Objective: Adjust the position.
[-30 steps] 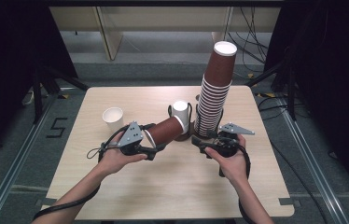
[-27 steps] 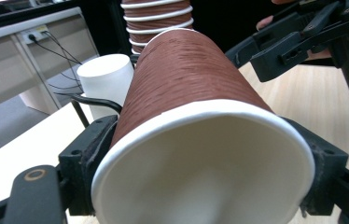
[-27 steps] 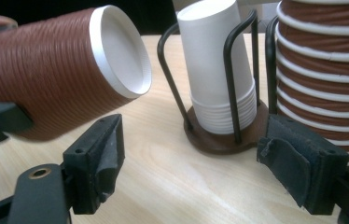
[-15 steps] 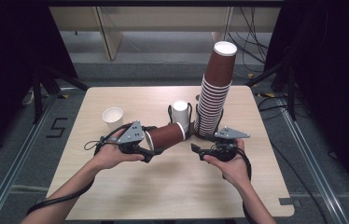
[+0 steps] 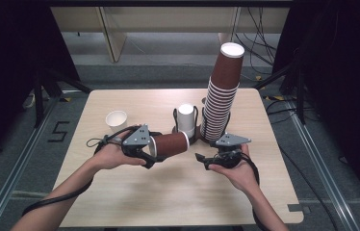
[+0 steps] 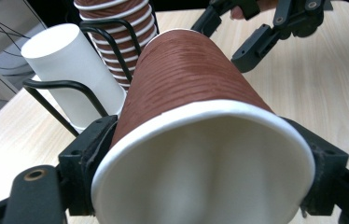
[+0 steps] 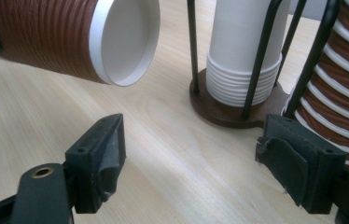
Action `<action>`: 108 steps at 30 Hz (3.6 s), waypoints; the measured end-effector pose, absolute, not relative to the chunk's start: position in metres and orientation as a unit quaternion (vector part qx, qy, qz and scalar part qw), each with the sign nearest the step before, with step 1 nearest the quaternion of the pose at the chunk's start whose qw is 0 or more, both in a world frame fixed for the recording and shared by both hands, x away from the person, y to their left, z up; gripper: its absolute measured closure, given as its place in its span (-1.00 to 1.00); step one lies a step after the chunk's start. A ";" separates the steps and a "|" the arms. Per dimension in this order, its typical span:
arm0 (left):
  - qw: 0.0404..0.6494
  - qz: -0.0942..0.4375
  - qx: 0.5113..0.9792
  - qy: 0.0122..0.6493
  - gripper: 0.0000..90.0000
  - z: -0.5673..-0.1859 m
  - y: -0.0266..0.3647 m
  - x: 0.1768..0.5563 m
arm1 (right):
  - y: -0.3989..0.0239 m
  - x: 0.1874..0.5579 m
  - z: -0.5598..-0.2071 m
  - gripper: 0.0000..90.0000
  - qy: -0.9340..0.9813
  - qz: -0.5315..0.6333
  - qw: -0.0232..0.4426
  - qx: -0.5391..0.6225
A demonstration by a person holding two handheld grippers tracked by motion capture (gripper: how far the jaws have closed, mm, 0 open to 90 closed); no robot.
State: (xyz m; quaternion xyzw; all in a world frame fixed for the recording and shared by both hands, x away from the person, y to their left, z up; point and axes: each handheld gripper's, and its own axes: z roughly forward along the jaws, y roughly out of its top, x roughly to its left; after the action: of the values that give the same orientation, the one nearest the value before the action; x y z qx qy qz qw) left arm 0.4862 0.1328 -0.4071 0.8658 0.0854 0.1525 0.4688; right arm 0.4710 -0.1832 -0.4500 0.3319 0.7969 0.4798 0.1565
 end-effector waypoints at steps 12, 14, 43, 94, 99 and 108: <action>0.437 0.134 0.887 0.062 -0.55 -0.399 0.130 0.489 | -0.180 0.471 -0.452 -0.48 0.825 0.453 0.151 0.302; 0.432 0.128 0.891 0.059 -0.55 -0.399 0.129 0.489 | -0.178 0.470 -0.451 -0.46 0.828 0.449 0.144 0.303; 0.314 0.077 0.946 0.002 -0.55 -0.393 0.117 0.493 | -0.156 0.469 -0.445 -0.43 0.890 0.403 0.140 0.163; 0.200 0.038 0.979 -0.024 -0.54 -0.382 0.085 0.506 | -0.126 0.471 -0.439 -0.48 0.899 0.401 0.133 0.120; 0.191 0.034 0.981 -0.029 -0.54 -0.382 0.080 0.508 | -0.121 0.470 -0.436 -0.49 0.899 0.402 0.133 0.114; 0.177 0.030 0.983 -0.038 -0.54 -0.383 0.075 0.506 | -0.113 0.468 -0.437 -0.52 0.901 0.400 0.129 0.109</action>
State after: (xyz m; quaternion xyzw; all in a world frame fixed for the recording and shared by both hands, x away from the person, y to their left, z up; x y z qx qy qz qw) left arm 0.5064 0.0748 -0.3830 0.9829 -0.0383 0.0304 0.1775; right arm 0.4684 -0.1125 -0.4365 0.1090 0.9009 0.3997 0.1293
